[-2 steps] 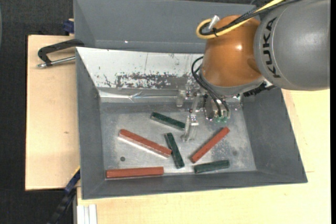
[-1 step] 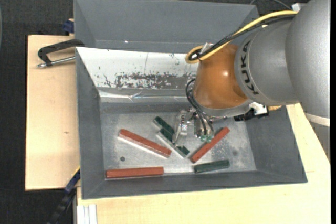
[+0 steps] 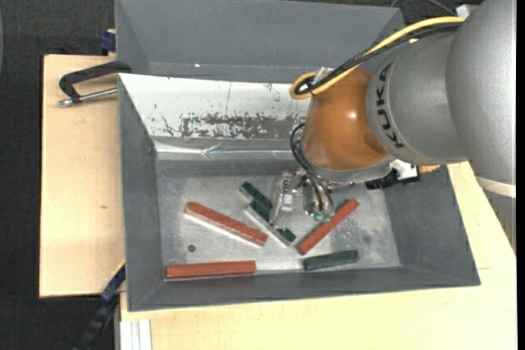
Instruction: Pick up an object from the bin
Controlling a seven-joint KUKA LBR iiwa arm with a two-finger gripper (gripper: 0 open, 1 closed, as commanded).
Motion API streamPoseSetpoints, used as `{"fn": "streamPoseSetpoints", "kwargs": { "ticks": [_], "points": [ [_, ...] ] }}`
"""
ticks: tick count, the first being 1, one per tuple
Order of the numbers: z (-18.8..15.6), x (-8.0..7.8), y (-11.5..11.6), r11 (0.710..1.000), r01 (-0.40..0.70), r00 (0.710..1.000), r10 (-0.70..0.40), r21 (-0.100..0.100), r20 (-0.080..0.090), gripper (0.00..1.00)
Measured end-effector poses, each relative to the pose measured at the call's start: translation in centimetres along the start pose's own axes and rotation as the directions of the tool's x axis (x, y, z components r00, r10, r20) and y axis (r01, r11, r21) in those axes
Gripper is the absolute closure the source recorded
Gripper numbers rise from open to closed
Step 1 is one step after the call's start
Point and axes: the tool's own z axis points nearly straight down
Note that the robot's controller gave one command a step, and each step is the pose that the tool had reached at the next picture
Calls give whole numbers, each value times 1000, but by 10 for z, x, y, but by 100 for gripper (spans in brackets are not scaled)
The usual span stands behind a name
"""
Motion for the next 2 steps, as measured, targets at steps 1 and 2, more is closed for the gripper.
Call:
{"fn": "streamPoseSetpoints", "kwargs": {
  "ticks": [1,2],
  "points": [
    [-52,11,-5,1000,3,1000,-3,2,-7,100],
    [3,-45,-9,1000,-13,1000,13,1,-1,0]
  ]
}}
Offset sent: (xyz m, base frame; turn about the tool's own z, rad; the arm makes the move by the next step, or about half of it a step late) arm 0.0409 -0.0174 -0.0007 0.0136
